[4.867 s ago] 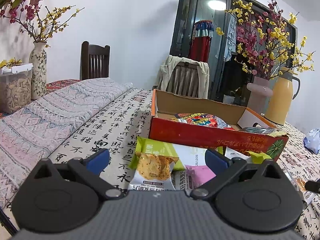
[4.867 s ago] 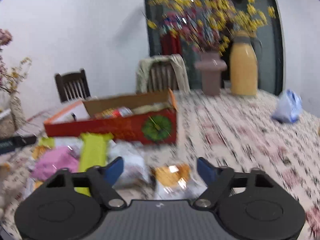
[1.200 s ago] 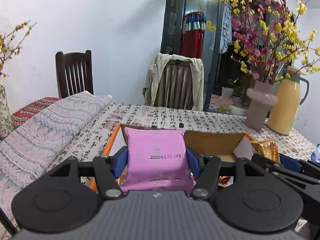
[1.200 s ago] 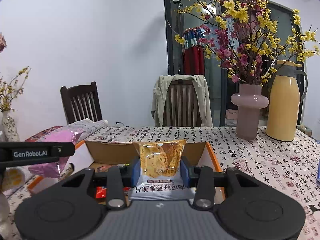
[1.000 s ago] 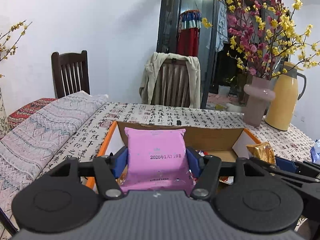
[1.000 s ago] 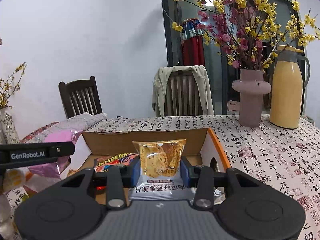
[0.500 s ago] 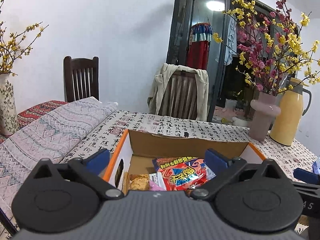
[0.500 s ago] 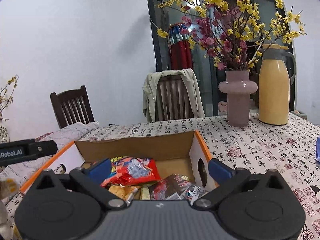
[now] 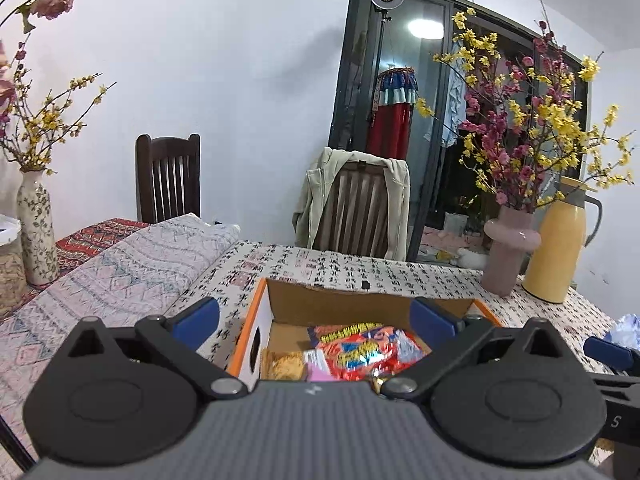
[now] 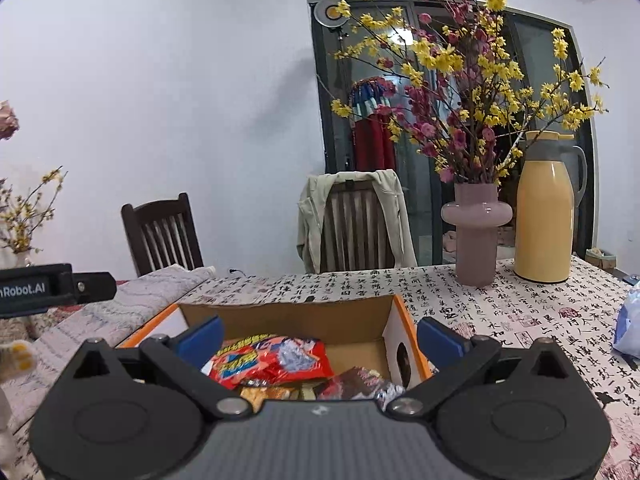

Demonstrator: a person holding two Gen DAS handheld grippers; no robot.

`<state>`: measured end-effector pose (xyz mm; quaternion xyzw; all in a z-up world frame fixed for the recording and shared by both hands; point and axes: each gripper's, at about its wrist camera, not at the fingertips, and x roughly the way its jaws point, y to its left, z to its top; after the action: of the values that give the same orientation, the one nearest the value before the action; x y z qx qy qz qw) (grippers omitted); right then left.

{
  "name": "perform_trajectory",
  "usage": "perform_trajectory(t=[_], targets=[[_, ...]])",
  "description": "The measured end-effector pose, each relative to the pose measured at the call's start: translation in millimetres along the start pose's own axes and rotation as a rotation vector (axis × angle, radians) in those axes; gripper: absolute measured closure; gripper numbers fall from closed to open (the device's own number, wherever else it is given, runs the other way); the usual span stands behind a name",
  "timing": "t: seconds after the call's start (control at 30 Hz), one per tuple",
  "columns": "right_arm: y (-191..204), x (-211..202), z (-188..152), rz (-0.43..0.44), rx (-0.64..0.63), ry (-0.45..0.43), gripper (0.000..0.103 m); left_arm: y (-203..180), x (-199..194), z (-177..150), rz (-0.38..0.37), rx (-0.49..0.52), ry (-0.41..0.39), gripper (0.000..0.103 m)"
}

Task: Organize snacks
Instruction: 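Move back to the pile and grasp the lime-green bar with the right gripper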

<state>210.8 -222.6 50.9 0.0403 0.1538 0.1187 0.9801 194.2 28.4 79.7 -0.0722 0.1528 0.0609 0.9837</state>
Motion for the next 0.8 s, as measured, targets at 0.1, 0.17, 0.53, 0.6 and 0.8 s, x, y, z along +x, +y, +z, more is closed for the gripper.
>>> perform_trajectory(t=[0.1, 0.17, 0.53, 0.6, 0.8], targets=[[3.3, -14.1, -9.6, 0.003, -0.006, 0.018, 0.000, 7.1, -13.9, -6.9, 0.004, -0.003, 0.012, 0.000], [5.3, -21.8, -17.2, 0.008, -0.007, 0.034, 0.000, 12.9, -22.7, -12.3, 0.004, -0.008, 0.022, 0.000], [25.2, -60.7, -72.1, 0.055, -0.049, 0.157, 0.017, 47.5, -62.6, -56.8, -0.002, -0.030, 0.122, 0.000], [27.8, -65.9, -82.4, 0.062, -0.046, 0.179, 0.026, 58.0, -67.3, -66.8, -0.003, -0.044, 0.149, 0.000], [33.7, -68.5, -104.8, 0.081, -0.037, 0.237, 0.049, 73.5, -79.4, -89.4, -0.003, -0.059, 0.203, 0.000]])
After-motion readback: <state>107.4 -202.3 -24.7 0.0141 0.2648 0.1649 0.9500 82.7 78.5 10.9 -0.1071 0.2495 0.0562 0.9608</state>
